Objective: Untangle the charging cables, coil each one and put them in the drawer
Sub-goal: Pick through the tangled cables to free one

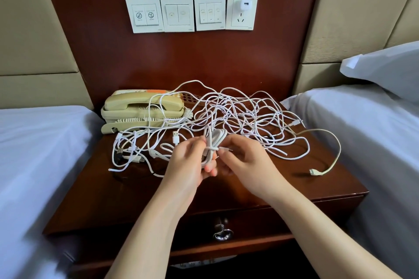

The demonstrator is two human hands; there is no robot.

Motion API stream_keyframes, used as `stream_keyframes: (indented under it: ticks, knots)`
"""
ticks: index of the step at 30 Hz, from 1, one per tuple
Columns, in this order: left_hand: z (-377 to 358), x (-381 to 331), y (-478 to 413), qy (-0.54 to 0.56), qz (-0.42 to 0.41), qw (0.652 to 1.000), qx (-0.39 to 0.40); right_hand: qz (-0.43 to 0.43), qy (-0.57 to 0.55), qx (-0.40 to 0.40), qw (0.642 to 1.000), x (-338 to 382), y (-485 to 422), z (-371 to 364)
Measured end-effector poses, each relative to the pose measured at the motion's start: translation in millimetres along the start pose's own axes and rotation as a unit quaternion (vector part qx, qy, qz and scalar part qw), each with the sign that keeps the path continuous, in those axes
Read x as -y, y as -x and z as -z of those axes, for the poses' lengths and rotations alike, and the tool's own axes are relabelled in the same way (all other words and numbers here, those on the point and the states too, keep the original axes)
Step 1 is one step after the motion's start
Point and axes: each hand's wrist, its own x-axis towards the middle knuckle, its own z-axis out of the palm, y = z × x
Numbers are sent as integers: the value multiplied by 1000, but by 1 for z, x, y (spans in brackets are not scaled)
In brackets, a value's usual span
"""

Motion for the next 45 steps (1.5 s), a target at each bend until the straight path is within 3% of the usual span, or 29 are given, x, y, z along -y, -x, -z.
stream_keyframes:
  ticks: [6, 10, 14, 17, 21, 26, 33, 41, 45]
  knots:
    - [3, -2, -2, -35, -11, 995, -88, 61, 109, -84, 989, 11, 5, -11]
    - [0, -2, 0, -58, -33, 993, -103, 112, 143, -118, 976, 14, 9, -16]
    - [-1, -3, 1, -77, -55, 991, -96, 267, 265, -116, 919, 22, 12, -14]
    - [-2, -8, 5, -118, -82, 986, -88, 323, 307, -97, 890, 26, 14, -7]
    - [-3, -7, 6, -107, -49, 992, -51, 289, 269, -77, 916, 30, 16, -2]
    - [-3, -6, 10, -22, -8, 997, 72, 211, 210, -77, 951, 33, 13, 3]
    - [6, -8, 13, -11, 65, 991, 113, 192, 191, -50, 961, 31, 12, 11]
    - [8, -10, 15, -9, 80, 980, 181, 99, 99, -25, 990, 32, 11, 18]
    - [13, -13, 11, 45, 83, 968, 233, 83, 101, -41, 991, 30, 8, 20]
